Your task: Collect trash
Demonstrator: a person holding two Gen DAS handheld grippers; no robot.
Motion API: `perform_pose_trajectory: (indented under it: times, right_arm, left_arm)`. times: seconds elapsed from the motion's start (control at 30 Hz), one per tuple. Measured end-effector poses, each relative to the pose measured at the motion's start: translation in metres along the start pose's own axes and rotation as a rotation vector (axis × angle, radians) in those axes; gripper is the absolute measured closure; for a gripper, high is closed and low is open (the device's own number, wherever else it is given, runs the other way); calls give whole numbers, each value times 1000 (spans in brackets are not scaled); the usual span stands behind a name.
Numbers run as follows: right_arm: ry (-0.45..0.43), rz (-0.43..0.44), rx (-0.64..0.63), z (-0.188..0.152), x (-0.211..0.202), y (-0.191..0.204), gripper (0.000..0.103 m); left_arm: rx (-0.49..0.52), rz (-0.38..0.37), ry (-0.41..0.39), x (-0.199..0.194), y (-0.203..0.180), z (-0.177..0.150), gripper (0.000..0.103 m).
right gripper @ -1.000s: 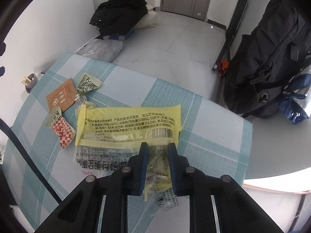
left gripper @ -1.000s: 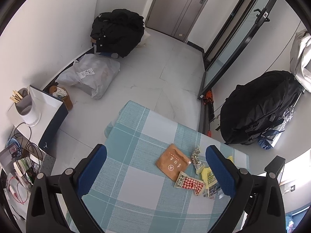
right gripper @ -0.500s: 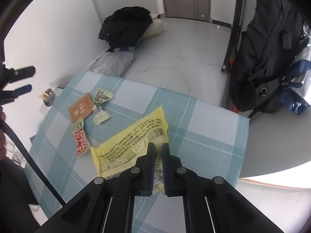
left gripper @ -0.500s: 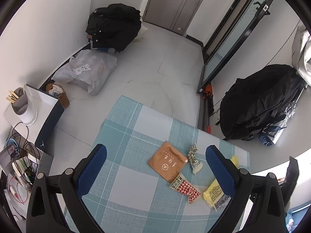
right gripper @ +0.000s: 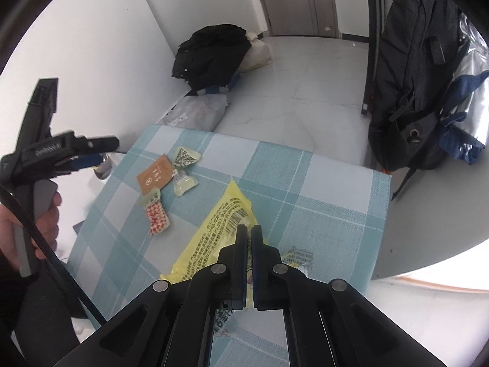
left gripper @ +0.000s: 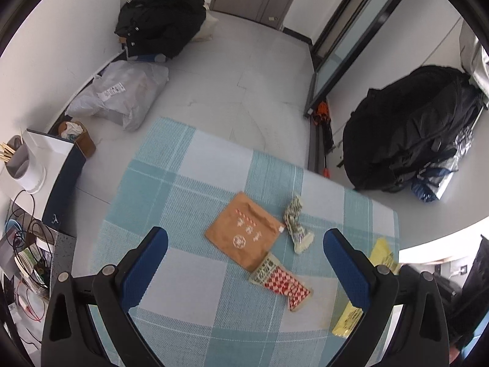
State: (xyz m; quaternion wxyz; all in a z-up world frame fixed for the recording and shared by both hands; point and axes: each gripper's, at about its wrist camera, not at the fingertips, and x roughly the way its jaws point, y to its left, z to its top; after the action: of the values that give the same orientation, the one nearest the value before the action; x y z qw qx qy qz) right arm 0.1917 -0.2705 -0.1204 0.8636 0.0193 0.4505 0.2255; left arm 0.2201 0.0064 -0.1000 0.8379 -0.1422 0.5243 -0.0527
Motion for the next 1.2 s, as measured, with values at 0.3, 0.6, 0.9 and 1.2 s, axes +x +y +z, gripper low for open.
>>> perform_pose_trajectory:
  times: [0.3,0.6,0.9,1.2]
  right_arm:
    - [-77,-35,-84,-9,-27,16,102]
    - [-97,-56,-79,-20,-45,11,102]
    - [-108,-58,-76,-20,-50,11,102]
    - [-103,-66,-73,-20,-51,12,101]
  left_arm:
    - [84,1,69,21,-21,-28,3]
    - [242,100,78,41,-38,-43,3]
    - [411,137,74,47,-52,-58,31]
    - [451,95,62,41,-58,-59,73]
